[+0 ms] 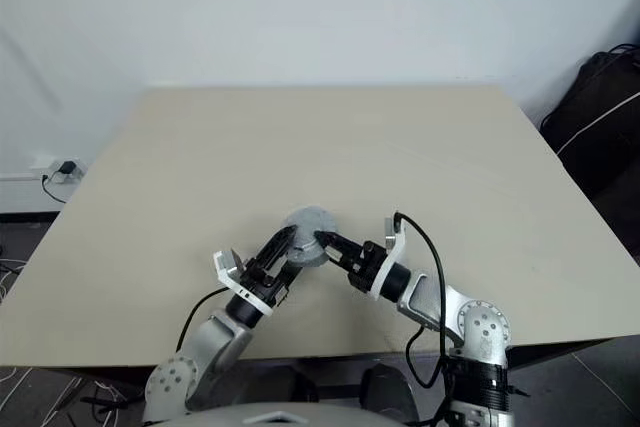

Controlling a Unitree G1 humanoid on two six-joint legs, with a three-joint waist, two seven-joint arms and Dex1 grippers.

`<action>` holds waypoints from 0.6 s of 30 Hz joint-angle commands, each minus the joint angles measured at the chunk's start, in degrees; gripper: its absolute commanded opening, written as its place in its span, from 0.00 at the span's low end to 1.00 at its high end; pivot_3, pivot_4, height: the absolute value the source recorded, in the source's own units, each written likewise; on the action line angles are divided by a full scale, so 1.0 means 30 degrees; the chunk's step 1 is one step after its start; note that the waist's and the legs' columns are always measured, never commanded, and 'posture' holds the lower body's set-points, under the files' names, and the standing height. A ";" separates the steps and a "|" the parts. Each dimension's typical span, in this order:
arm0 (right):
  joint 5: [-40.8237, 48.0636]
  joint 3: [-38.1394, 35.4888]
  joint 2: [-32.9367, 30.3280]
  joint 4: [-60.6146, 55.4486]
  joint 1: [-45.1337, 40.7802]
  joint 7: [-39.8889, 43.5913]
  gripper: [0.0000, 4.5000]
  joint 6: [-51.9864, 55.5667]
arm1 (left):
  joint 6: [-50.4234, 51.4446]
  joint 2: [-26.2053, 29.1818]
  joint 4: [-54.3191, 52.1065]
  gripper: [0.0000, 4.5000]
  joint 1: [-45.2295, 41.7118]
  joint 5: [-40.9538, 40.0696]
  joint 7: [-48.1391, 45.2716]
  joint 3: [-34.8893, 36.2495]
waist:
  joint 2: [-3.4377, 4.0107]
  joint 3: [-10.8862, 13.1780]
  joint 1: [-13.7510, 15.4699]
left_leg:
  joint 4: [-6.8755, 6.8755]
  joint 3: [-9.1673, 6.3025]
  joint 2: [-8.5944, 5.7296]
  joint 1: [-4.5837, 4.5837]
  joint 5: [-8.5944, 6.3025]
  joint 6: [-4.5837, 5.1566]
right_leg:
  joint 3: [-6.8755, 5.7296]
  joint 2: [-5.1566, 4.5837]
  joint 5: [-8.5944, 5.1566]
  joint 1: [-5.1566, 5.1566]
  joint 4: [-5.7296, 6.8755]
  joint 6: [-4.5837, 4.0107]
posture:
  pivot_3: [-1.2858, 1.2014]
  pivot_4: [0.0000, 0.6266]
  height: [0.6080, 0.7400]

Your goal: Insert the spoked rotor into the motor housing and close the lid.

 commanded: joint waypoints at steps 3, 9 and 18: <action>0.2057 0.0659 -0.0618 -0.1182 0.0000 -0.0075 0.46 -0.0837 | -0.0111 -0.1883 -0.0156 1.00 -0.0093 -0.0485 -0.0326 -0.0303 | -0.0003 -0.0001 0.0006 | 0.0009 0.0001 0.0000 0.0001 -0.0001 0.0002 | 0.0004 0.0000 -0.0026 0.0001 0.0000 0.0053 | 0.52 0.00 1.00; 0.2679 0.1368 -0.1305 -0.1283 0.0136 -0.0322 0.46 -0.1527 | -0.0032 -0.1815 -0.0070 0.92 -0.0148 -0.0576 -0.0259 -0.0373 | -0.0004 -0.0002 0.0007 | 0.0015 0.0002 0.0002 0.0002 0.0000 0.0005 | 0.0012 0.0003 -0.0021 0.0004 0.0002 0.0049 | 0.52 0.00 1.00; -0.0057 0.2176 -0.2163 -0.2175 0.0160 0.0468 0.46 -0.2643 | -0.0148 -0.1650 0.0033 0.50 -0.0284 -0.0622 -0.0406 -0.0442 | -0.0013 -0.0008 0.0036 | 0.0035 0.0002 0.0005 -0.0002 -0.0004 0.0016 | 0.0012 0.0007 -0.0021 0.0009 0.0005 0.0060 | 0.52 0.00 1.00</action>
